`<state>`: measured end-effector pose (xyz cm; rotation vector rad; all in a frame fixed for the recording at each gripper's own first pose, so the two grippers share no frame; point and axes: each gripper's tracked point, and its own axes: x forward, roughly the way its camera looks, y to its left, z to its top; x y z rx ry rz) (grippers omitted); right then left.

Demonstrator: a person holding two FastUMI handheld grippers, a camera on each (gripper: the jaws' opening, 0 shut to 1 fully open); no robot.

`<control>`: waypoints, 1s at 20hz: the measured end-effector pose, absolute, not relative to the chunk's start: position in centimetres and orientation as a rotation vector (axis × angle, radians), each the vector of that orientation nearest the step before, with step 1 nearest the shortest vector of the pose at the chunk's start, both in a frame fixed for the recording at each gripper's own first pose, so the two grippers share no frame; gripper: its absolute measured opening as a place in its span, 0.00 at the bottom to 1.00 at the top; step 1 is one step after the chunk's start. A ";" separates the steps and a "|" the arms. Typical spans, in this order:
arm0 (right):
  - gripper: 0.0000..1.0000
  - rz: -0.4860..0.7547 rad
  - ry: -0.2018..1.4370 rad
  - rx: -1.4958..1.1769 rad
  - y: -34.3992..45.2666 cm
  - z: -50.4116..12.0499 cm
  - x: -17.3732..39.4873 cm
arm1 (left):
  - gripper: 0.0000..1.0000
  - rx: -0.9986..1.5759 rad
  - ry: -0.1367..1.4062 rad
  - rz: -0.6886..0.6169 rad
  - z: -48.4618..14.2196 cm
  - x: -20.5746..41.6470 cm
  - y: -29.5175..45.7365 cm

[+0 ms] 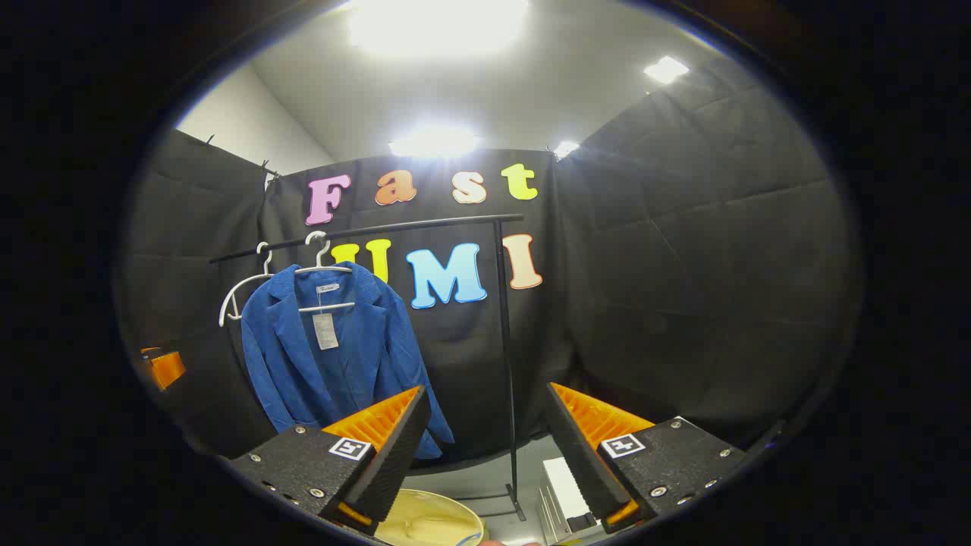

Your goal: Grasp the clothes on the hanger with both hands and then place them into the laundry hamper below.

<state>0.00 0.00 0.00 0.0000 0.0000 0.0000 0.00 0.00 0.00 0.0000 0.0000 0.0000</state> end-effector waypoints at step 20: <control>0.94 0.120 0.004 -0.040 8.4 1.2 1.3 | 1.00 -0.050 0.013 0.013 0.0 0.6 3.8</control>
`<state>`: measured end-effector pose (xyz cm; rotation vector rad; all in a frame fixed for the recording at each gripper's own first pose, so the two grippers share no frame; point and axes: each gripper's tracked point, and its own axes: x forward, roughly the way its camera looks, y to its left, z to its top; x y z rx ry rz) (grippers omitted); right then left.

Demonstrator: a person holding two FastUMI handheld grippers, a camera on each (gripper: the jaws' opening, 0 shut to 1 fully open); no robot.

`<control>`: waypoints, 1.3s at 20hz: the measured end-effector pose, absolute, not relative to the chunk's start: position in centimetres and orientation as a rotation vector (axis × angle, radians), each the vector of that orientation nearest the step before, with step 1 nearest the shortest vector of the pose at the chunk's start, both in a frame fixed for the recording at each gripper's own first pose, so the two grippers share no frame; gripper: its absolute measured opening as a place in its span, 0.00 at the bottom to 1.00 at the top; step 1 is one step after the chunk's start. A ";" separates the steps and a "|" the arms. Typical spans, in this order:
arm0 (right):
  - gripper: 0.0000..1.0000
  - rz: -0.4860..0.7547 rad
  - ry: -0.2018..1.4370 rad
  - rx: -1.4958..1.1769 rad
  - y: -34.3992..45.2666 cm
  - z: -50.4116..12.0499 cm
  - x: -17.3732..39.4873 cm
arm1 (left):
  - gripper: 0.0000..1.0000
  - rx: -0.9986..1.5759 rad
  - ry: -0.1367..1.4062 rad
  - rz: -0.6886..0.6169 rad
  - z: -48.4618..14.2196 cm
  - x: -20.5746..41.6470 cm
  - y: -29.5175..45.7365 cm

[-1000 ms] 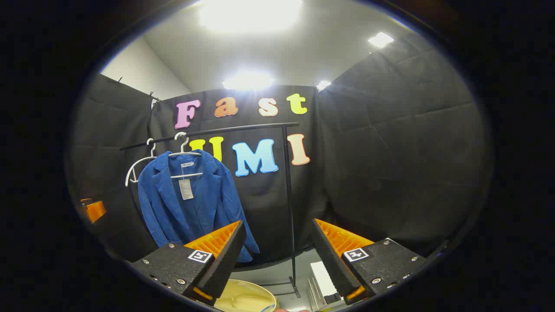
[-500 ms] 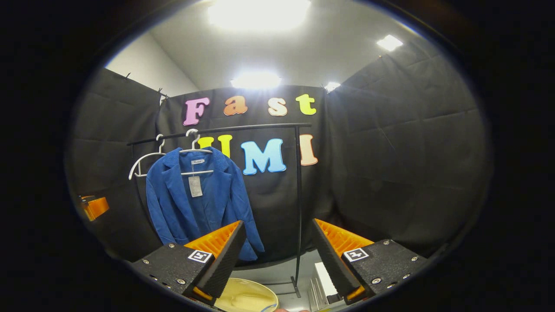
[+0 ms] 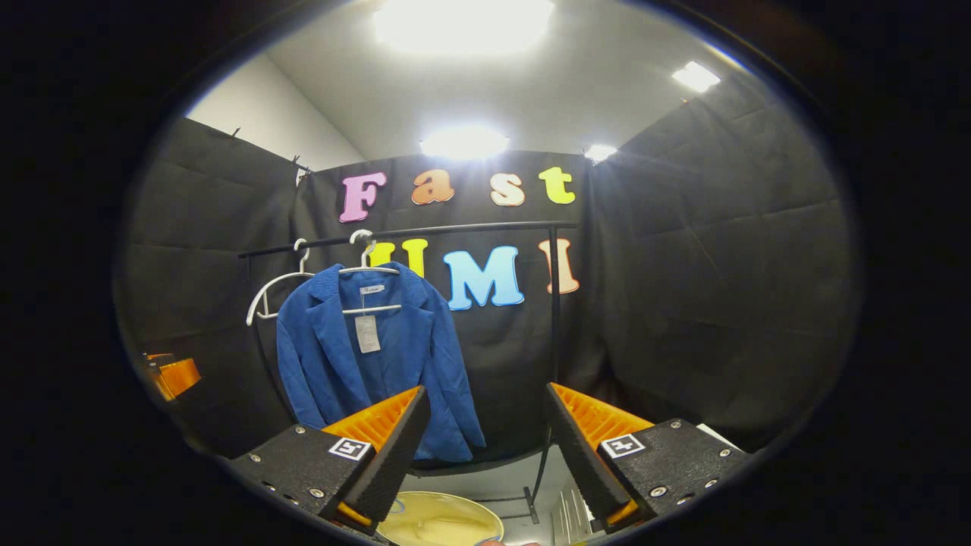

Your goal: Grasp the clothes on the hanger with both hands and then place them into the laundry hamper below.

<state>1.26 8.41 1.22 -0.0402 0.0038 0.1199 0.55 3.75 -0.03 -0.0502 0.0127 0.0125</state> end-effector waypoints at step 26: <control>0.94 0.437 0.058 0.052 18.6 4.8 24.7 | 0.96 -0.227 0.066 0.038 4.2 24.6 -6.4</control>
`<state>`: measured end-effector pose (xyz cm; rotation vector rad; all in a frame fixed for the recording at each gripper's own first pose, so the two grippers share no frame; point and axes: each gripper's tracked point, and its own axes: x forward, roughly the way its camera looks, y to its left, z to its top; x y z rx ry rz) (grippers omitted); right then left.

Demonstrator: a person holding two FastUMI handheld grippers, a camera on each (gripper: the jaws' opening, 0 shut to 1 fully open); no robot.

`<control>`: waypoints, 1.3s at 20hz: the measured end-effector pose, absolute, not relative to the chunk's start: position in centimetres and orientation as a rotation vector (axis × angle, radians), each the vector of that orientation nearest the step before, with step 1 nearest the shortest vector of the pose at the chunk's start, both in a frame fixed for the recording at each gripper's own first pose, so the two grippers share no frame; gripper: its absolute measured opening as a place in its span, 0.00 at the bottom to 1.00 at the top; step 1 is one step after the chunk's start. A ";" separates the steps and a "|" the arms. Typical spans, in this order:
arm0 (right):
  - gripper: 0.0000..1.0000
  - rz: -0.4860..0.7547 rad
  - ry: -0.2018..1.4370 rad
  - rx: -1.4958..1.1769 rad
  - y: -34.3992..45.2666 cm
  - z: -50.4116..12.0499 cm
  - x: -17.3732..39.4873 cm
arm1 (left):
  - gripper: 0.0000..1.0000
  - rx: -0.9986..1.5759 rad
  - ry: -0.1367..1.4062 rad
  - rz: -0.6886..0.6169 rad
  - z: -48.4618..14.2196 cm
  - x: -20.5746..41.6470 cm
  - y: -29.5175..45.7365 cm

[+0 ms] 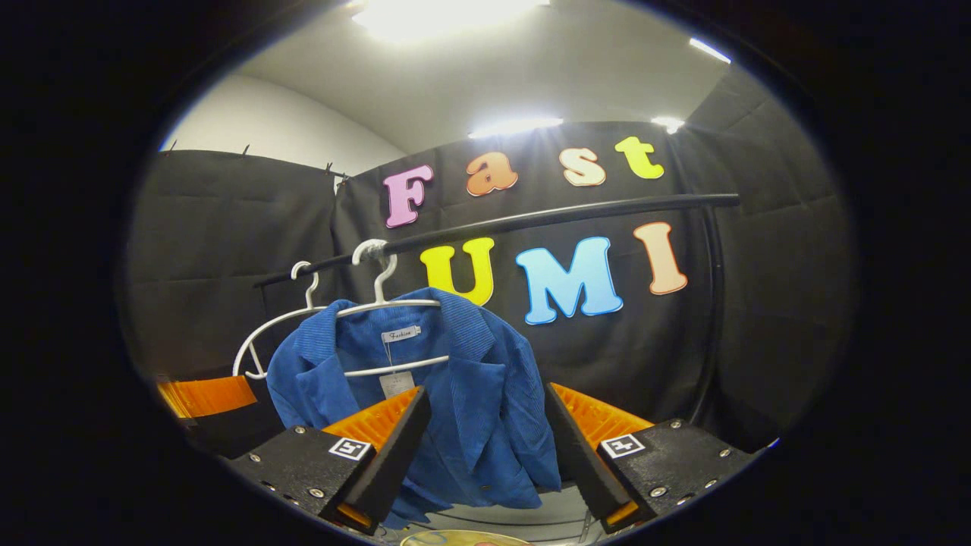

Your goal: Grasp the clothes on the hanger with both hands and then place them into the laundry hamper below.

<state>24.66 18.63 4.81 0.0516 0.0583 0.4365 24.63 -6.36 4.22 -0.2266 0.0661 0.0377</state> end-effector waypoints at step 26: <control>0.92 0.580 0.181 -0.097 27.1 -3.4 37.2 | 0.85 -0.175 0.104 0.322 -2.1 39.0 -5.7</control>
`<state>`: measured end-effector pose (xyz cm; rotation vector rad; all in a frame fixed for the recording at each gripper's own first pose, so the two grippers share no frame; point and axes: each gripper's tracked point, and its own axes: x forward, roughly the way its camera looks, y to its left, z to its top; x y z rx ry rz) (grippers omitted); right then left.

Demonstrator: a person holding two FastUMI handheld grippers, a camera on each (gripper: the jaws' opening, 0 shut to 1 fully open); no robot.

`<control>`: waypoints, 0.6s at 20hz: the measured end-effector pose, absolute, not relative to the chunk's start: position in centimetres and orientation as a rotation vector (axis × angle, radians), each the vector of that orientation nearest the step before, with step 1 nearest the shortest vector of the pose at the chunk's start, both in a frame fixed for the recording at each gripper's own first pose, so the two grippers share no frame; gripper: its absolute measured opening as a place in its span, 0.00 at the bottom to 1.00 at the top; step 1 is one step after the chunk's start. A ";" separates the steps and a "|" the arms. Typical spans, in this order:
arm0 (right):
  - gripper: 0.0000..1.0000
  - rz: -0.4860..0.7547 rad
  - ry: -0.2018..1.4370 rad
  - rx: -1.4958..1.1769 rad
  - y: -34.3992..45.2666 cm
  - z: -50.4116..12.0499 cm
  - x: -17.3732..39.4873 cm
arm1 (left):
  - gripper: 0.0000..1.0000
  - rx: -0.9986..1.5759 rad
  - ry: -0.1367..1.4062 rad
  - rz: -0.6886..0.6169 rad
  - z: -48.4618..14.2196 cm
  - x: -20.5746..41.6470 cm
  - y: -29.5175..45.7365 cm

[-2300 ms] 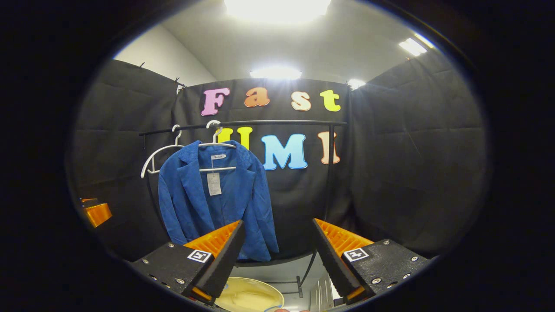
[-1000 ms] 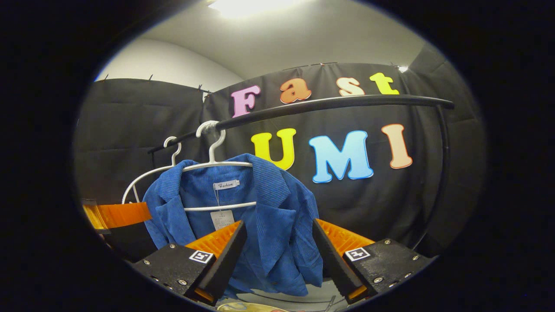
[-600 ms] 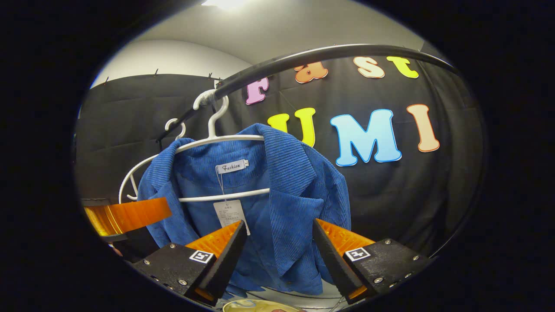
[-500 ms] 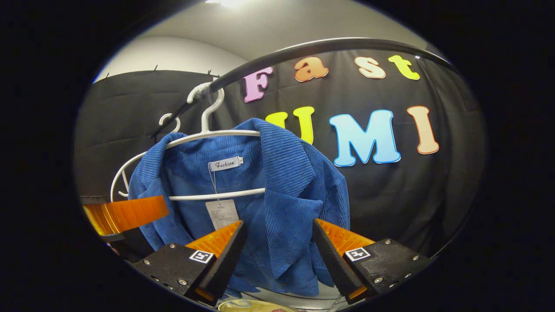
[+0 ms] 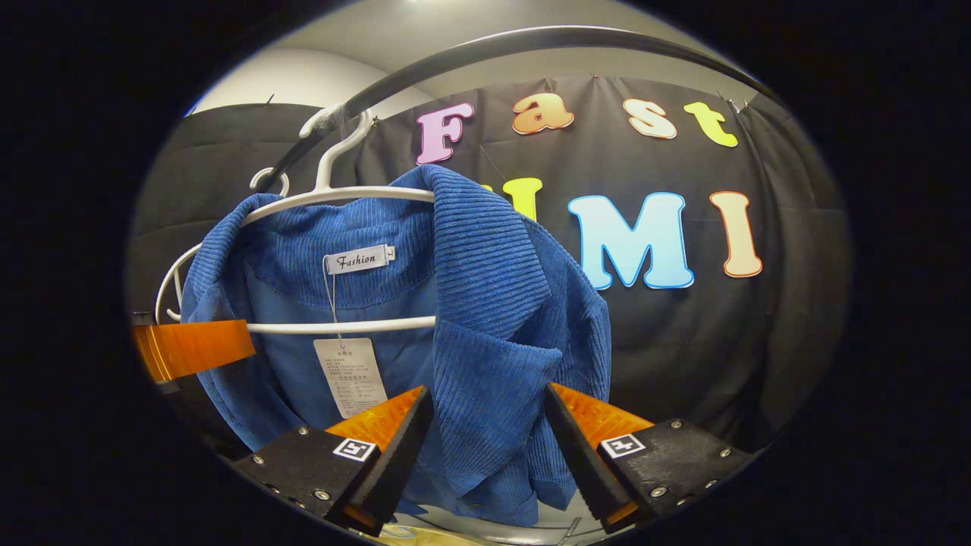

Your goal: Grasp the clothes on the hanger with both hands and then place them into the laundry hamper below.

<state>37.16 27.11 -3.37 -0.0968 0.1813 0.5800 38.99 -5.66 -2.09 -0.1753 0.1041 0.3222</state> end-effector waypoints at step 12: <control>0.02 0.667 0.210 -0.027 27.5 -3.4 38.2 | 0.02 -0.194 0.102 0.131 -2.3 38.7 -8.9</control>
